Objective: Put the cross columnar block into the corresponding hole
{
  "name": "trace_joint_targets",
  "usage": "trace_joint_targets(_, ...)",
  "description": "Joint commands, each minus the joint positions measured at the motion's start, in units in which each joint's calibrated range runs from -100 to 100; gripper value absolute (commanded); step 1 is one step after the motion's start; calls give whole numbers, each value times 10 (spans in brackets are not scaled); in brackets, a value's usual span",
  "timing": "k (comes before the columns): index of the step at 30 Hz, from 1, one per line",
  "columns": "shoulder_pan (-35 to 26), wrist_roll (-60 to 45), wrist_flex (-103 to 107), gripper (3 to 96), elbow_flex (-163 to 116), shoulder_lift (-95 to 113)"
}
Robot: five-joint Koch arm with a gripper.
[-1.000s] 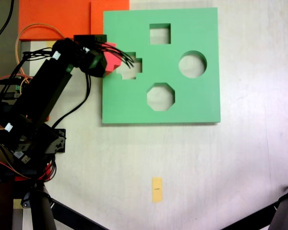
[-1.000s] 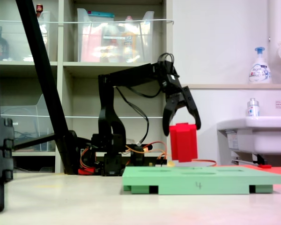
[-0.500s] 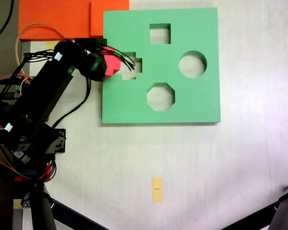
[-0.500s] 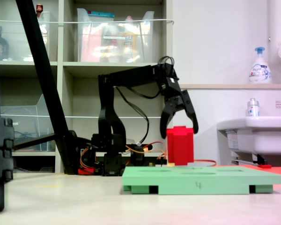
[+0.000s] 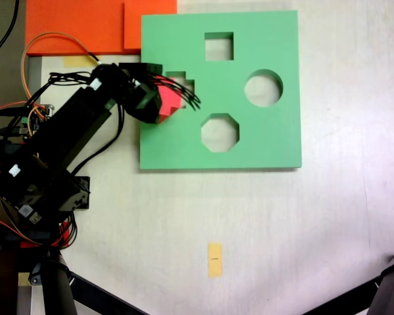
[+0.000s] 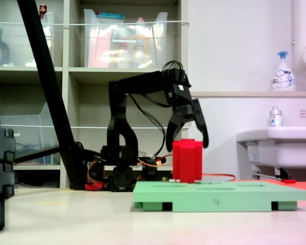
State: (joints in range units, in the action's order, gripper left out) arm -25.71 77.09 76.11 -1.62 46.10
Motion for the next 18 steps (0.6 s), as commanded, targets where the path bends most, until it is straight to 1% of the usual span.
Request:
trace_joint_targets(1, 9, -17, -11, 338, 65, -14)
trace_joint_targets(18, 6, -35, -10, 339, 164, -96)
